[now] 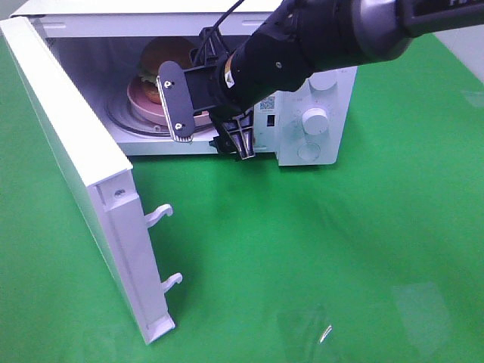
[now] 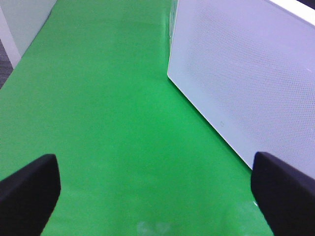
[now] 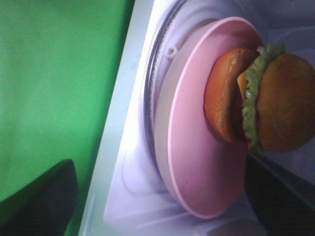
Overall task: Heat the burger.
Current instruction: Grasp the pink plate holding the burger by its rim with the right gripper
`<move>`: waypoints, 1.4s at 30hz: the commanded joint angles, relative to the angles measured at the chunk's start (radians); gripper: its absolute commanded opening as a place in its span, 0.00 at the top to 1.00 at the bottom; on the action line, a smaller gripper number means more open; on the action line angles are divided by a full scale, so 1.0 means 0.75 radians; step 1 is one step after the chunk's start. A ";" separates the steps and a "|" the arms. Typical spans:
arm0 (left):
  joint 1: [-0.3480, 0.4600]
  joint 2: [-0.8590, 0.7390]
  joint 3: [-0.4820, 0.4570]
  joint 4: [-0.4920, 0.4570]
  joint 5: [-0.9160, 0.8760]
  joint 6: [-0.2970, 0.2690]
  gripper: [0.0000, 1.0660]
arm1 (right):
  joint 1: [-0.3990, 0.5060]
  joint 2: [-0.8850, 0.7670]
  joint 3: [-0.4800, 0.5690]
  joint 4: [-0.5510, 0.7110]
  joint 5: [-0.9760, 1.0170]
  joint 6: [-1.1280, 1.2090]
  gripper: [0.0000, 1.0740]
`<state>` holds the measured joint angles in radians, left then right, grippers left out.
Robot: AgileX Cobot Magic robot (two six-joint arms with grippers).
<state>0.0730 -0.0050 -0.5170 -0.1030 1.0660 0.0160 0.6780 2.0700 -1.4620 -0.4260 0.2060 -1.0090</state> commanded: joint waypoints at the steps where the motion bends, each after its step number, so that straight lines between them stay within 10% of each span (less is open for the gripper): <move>1: 0.003 -0.005 0.001 -0.004 -0.001 0.000 0.06 | -0.008 0.087 -0.084 -0.005 -0.016 0.027 0.19; 36: 0.003 -0.005 0.001 -0.003 -0.001 0.000 0.06 | -0.061 0.393 -0.425 0.057 -0.048 0.029 0.25; 42: 0.003 -0.005 0.001 -0.003 -0.001 0.000 0.06 | -0.045 0.408 -0.425 0.065 -0.053 0.029 0.52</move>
<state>0.0730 -0.0050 -0.5170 -0.1030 1.0660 0.0160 0.6350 2.3730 -1.7760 -0.3850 0.1640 -0.9890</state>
